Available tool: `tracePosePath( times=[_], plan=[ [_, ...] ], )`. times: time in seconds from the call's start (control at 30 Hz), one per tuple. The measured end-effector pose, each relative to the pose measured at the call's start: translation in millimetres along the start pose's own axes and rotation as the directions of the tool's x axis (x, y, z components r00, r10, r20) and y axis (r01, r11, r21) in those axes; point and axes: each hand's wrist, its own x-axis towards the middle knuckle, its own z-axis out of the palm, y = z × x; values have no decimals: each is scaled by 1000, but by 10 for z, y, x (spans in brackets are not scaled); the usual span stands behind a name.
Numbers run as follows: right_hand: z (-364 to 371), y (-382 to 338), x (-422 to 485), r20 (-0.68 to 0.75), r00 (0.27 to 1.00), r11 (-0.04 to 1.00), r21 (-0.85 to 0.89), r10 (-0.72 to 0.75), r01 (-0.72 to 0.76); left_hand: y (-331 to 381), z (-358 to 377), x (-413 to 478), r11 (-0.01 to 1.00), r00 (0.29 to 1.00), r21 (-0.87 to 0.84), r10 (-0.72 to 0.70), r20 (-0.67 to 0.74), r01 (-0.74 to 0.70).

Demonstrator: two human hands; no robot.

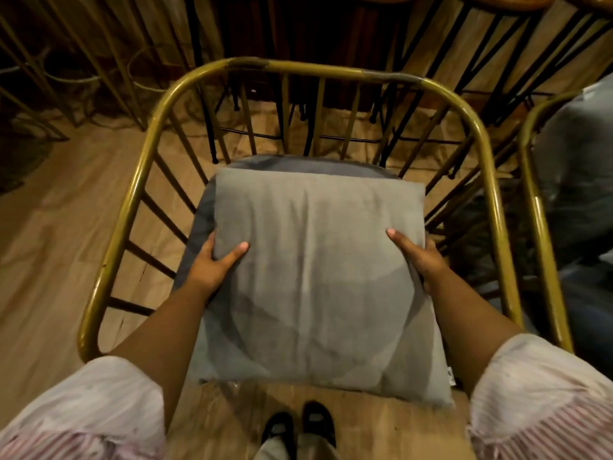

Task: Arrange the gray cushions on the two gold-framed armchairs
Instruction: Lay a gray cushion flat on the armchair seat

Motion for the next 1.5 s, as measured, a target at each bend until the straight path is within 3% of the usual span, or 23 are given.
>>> tracePosePath(
  times=[0.3, 0.5, 0.67, 0.9, 1.07, 1.13, 1.3, 1.5],
  plan=[
    [103, 526, 175, -19, 999, 999, -20, 37, -38, -279, 140, 246, 990, 997, 122, -78, 21, 75],
    [76, 430, 265, -20, 997, 996, -38, 81, -82, -182, 111, 291, 983, 998, 170, -63, -7, 63],
    [96, 498, 227, -43, 994, 989, -101, 101, -105, -181, 72, 336, 964, 989, 225, -148, 22, 139],
    [193, 676, 215, -96, 995, 989, -147, 3, -17, -366, 233, 330, 954, 968, 197, -242, 63, 225],
    [163, 500, 42, -48, 979, 906, -390, -196, 163, -152, 246, 154, 933, 967, 269, -253, 26, 237],
    [137, 367, -117, -28, 958, 873, -420, -285, 248, -57, 262, 70, 923, 973, 330, -224, 48, 196],
    [-146, -52, -727, 40, 901, 743, -550, -432, 381, 790, 519, -630, 898, 961, 439, -107, 254, -16],
    [-979, -447, -1434, -43, 820, 705, -537, -571, 464, 1937, 1100, -1543, 791, 813, 431, 139, 566, -435]
  ],
)
